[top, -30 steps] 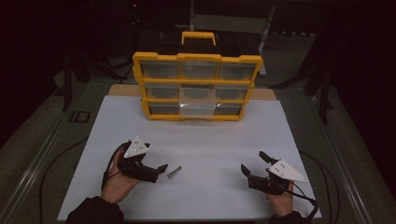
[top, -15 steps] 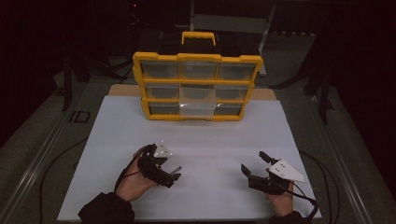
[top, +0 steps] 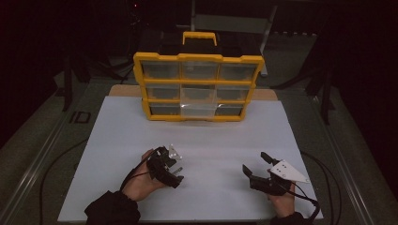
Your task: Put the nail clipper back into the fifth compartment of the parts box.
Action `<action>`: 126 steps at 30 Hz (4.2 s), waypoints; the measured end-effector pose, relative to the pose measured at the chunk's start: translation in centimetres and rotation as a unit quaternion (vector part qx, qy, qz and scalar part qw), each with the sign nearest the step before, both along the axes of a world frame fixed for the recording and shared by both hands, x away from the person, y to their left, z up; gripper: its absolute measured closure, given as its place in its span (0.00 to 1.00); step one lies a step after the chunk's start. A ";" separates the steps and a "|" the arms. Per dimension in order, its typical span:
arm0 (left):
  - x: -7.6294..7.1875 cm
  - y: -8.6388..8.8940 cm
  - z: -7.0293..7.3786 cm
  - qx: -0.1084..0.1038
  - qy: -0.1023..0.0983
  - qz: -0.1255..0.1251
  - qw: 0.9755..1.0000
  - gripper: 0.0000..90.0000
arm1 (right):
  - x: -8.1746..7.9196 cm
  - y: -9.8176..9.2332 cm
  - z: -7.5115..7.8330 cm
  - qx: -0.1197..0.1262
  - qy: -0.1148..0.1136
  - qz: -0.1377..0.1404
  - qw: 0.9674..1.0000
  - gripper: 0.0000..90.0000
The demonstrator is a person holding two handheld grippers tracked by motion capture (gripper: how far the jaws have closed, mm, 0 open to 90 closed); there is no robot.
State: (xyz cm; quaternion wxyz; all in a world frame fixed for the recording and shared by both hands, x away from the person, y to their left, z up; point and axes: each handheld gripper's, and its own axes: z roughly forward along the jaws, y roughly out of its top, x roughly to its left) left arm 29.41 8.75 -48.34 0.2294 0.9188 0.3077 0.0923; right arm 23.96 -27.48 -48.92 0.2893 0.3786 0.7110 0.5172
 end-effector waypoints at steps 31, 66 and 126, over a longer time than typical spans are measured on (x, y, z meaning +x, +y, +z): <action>0.8 -0.5 -0.9 0.043 0.056 -0.013 0.997 0.88 | 0.1 0.0 -0.1 -0.004 0.004 -0.002 1.000 0.17; 1.2 0.2 1.8 0.006 0.024 -0.006 1.000 0.89 | 0.0 0.0 -0.1 -0.005 0.002 0.001 1.000 0.18; 4.7 2.0 10.1 -0.074 -0.016 -0.002 0.997 0.89 | 0.0 0.1 -0.2 -0.009 -0.003 0.009 1.000 0.17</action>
